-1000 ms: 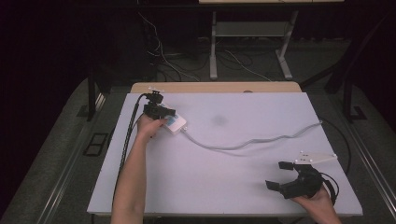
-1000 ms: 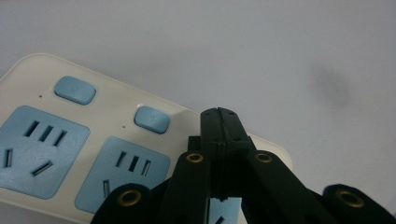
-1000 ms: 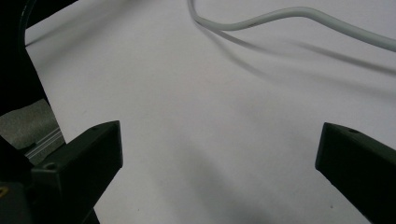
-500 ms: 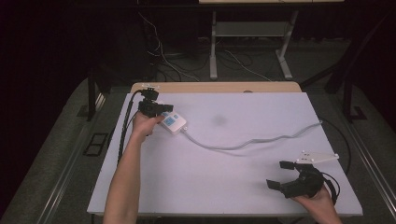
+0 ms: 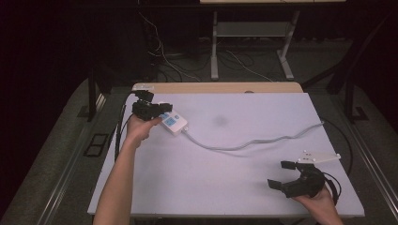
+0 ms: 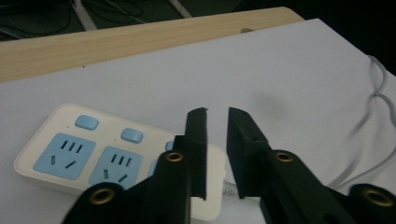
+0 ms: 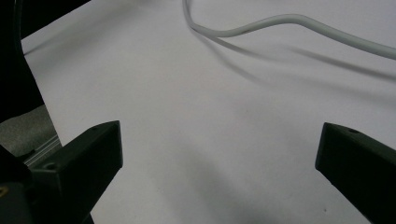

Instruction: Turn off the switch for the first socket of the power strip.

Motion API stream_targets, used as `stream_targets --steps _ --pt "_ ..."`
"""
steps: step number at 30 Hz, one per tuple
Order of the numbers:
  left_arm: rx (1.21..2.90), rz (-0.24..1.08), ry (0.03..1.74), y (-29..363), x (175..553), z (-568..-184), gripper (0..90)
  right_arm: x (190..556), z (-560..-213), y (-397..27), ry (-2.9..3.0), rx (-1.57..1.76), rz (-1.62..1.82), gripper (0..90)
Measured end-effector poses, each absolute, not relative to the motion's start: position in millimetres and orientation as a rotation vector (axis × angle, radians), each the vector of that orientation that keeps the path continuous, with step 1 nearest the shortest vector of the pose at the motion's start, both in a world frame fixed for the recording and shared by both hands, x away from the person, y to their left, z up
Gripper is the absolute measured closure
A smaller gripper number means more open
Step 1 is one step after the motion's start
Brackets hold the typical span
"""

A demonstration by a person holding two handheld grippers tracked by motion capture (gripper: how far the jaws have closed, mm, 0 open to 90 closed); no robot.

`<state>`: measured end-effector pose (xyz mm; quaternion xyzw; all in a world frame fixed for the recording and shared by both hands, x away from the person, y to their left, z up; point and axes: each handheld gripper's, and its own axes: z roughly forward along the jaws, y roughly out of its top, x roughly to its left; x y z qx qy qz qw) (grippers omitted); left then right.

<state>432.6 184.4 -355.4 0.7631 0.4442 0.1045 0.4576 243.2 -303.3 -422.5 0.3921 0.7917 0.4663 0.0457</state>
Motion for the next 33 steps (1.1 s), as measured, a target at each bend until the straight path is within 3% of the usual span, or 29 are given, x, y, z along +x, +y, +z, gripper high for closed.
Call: stream_targets --steps 11,33 --pt "1.894 0.2 1.086 188.9 409.6 -354.7 0.7 242.9 -422.5 -302.5 2.422 1.194 1.421 0.4" --pt "1.828 0.246 1.035 200.9 349.5 -368.6 0.0 241.9 -422.2 -301.3 2.424 1.185 1.419 0.4"
